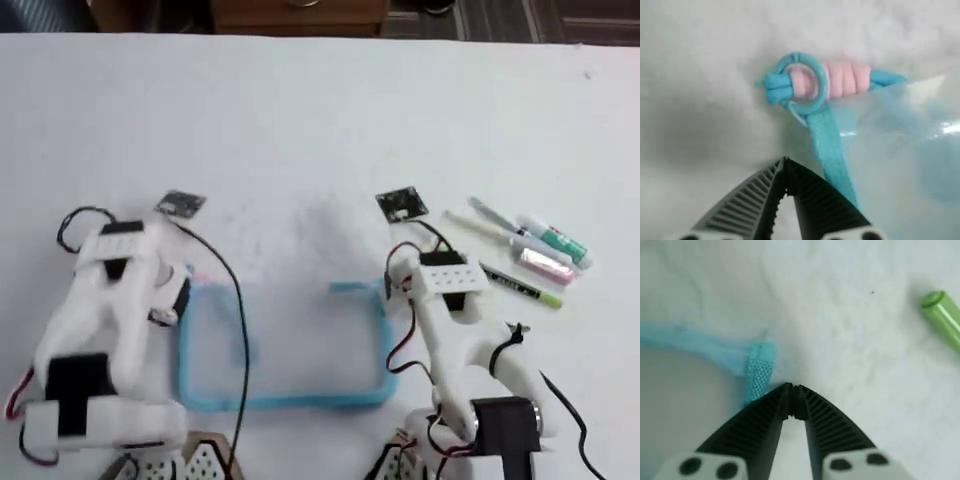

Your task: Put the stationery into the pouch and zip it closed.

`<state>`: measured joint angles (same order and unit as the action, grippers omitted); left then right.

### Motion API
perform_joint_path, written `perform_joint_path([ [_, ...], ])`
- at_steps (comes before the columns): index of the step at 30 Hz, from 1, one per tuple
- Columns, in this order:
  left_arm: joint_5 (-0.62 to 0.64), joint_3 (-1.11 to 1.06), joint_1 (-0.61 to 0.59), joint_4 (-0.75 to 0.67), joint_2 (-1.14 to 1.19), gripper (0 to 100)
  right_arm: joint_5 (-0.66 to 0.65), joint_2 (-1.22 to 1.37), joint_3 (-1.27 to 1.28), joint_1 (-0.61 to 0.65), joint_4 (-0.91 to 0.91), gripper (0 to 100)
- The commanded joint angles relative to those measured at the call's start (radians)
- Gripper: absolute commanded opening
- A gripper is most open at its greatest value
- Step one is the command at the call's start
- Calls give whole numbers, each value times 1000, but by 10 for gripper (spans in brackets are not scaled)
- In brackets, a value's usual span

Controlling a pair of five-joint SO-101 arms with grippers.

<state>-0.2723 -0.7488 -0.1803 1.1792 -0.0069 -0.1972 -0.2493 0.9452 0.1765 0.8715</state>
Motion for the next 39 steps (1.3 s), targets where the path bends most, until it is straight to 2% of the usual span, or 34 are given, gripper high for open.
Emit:
perform_joint_path([
  [1, 2, 95, 120, 32, 85, 22, 77, -4, 0, 111, -5, 17],
  [3, 8, 114, 163, 40, 82, 22, 101, -4, 0, 156, -5, 17],
  [6, 84, 117, 196, 40, 27, 22, 138, -4, -2, 223, -8, 17],
  [13, 137, 135, 202, 92, -259, 22, 222, -5, -8, 352, -44, 17],
  [18, 204, 235, 202, 176, -415, 22, 230, -4, -34, 433, -134, 17],
  [22, 244, 367, 177, 244, -469, 22, 230, -4, -115, 483, -139, 17],
  [25, 242, 427, 70, 290, -473, 22, 229, -15, -152, 443, -124, 17],
  [29, 215, 446, -209, 347, -473, 23, 221, -41, -242, 341, -25, 17],
  [32, 74, 443, -417, 416, -473, 23, 221, -73, -350, 272, 31, 17],
  [35, -61, 442, -596, 479, -473, 23, 221, -74, -450, 257, 16, 17],
  [37, -155, 419, -676, 505, -473, 23, 221, -48, -497, 291, -22, 17],
  [39, -255, 336, -707, 520, -472, 23, 222, 10, -532, 340, -44, 17],
])
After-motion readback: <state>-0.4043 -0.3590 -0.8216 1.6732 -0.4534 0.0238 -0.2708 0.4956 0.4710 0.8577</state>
